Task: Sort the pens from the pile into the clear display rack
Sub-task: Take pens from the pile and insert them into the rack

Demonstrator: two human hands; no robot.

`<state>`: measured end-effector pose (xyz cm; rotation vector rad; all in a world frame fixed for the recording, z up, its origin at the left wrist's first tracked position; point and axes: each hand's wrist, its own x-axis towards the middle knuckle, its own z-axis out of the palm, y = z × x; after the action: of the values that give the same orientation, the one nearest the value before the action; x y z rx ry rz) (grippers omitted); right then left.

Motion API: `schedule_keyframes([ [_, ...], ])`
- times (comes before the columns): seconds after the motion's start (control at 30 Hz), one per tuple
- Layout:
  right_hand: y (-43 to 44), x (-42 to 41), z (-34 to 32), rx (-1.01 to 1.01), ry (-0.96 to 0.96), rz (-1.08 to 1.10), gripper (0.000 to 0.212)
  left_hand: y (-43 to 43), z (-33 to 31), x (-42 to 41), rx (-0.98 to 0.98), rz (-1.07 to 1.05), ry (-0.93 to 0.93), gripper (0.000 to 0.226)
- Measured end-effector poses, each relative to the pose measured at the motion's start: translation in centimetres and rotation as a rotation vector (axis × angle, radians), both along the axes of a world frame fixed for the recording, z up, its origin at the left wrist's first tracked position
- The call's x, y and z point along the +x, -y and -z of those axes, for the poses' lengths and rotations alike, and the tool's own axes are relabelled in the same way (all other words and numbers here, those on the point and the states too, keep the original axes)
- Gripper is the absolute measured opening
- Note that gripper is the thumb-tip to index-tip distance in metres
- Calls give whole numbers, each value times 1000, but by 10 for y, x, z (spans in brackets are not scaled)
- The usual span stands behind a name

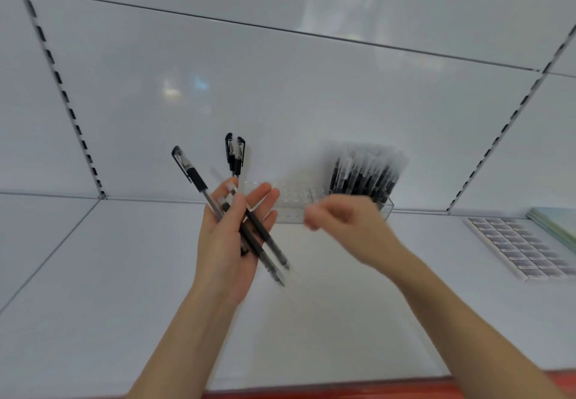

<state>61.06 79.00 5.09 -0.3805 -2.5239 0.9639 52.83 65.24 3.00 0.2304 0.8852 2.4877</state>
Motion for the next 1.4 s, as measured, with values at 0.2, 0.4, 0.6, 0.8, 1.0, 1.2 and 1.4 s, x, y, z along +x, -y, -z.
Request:
schedule_keyframes([
  [0.2, 23, 7, 4, -361, 273, -245, 2, 0, 1, -1, -3, -74, -20, 13],
  [0.4, -16, -3, -10, -543, -218, 81, 9, 5, 11, -10, -177, -78, -63, 12],
  [0.6, -63, -26, -40, -114, -435, 298, 15, 2, 13, -6, -336, -75, -110, 16],
  [0.8, -84, -49, -46, 198, -303, 316, 24, 2, 10, -7, -330, -49, -96, 18],
  [1.0, -87, -59, -40, 337, -166, 223, 21, 4, 12, -5, -343, -75, -169, 21],
  [1.2, -93, -76, -33, 592, -20, 243, 24, 2, 11, -6, -290, -79, -126, 10],
  [1.4, -98, -79, -38, 603, 53, 230, 24, 3, 11, -7, -286, -88, -119, 12],
])
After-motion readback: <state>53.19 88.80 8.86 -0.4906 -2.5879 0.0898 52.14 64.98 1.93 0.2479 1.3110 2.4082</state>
